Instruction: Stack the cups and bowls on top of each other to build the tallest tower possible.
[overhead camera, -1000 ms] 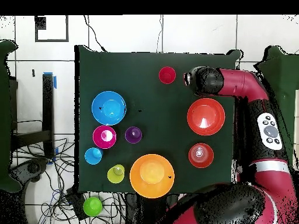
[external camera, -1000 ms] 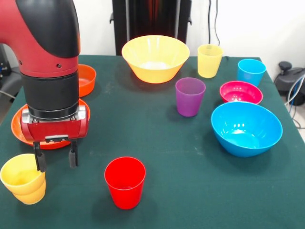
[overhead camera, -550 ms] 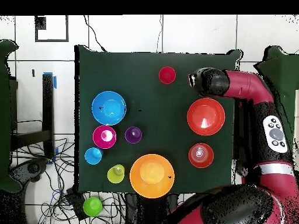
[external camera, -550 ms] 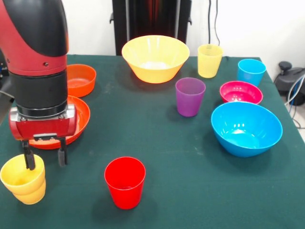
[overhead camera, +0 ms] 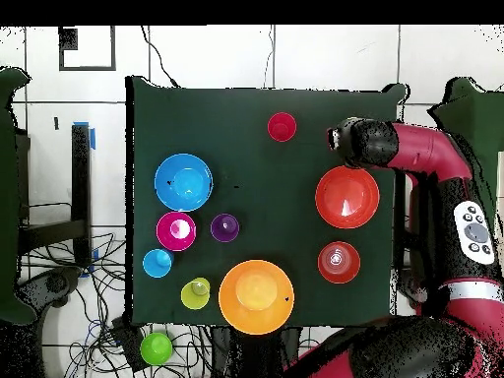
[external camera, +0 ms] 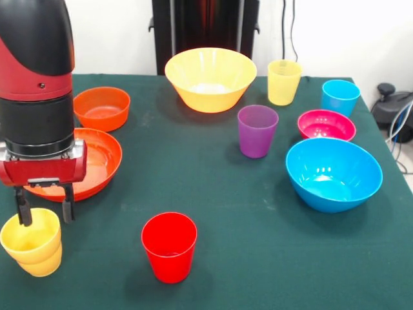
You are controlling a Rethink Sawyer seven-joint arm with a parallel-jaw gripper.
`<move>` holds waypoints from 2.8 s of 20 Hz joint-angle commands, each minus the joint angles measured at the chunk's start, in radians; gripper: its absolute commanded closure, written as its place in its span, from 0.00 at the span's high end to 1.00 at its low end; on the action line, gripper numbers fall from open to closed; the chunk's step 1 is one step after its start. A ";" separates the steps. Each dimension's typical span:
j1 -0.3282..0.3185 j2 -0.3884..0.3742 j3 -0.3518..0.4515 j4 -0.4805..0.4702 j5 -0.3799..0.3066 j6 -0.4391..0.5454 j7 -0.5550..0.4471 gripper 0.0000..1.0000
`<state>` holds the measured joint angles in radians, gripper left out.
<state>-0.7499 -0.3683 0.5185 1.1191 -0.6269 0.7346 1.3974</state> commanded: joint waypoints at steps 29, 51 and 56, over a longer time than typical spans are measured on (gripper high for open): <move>-0.014 0.109 0.034 0.068 -0.141 -0.056 -0.326 0.00; 0.051 0.060 0.020 0.022 -0.057 0.128 -0.257 0.00; 0.096 0.015 0.017 0.021 -0.023 0.199 -0.200 0.00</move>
<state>-0.7307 -0.3199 0.5195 1.1415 -0.6350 0.7797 1.3974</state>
